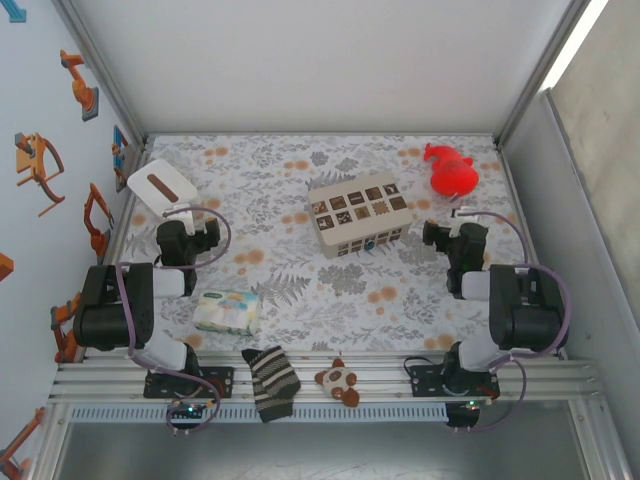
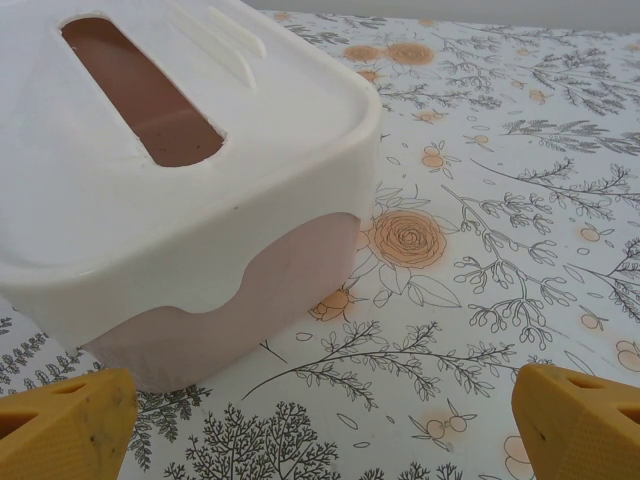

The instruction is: Unlock a padlock with a key

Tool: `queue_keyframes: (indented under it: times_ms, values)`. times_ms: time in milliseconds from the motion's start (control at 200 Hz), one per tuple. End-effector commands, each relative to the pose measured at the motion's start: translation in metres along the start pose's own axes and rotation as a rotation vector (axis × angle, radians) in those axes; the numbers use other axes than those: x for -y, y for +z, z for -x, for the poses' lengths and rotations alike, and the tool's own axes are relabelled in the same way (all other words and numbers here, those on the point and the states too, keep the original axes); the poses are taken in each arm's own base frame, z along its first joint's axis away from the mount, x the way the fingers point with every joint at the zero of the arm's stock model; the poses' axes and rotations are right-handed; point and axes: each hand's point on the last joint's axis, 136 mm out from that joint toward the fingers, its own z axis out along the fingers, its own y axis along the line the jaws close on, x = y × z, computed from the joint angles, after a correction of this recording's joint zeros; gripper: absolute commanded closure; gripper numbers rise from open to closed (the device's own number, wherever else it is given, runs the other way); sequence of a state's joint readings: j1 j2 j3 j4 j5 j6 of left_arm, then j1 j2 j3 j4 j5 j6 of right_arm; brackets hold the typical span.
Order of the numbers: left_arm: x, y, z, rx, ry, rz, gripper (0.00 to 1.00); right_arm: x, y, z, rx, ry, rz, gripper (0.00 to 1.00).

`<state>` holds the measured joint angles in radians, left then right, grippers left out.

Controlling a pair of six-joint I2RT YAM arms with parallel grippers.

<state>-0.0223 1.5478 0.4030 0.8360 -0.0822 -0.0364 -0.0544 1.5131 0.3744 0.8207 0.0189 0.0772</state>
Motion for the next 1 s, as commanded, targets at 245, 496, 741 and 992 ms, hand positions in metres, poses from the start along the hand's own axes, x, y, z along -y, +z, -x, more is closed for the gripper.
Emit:
queue_keyframes:
  times_ms: [245,496,741,992]
  values:
    - [0.025,-0.044,0.063,0.078,0.083,-0.01,0.04,-0.011,-0.053,0.068,0.067,0.027,0.05,0.0]
    - [0.043,-0.09,0.098,0.003,-0.192,-0.136,0.04,-0.056,-0.109,0.106,0.008,0.083,0.278,0.01]
    - [0.075,-0.12,0.079,-0.192,-0.441,-0.317,0.04,-0.123,-0.152,0.097,-0.208,0.015,0.503,0.08]
    - [0.098,-0.129,0.045,-0.342,-0.621,-0.423,0.04,-0.2,-0.19,0.047,-0.513,-0.247,0.674,0.28]
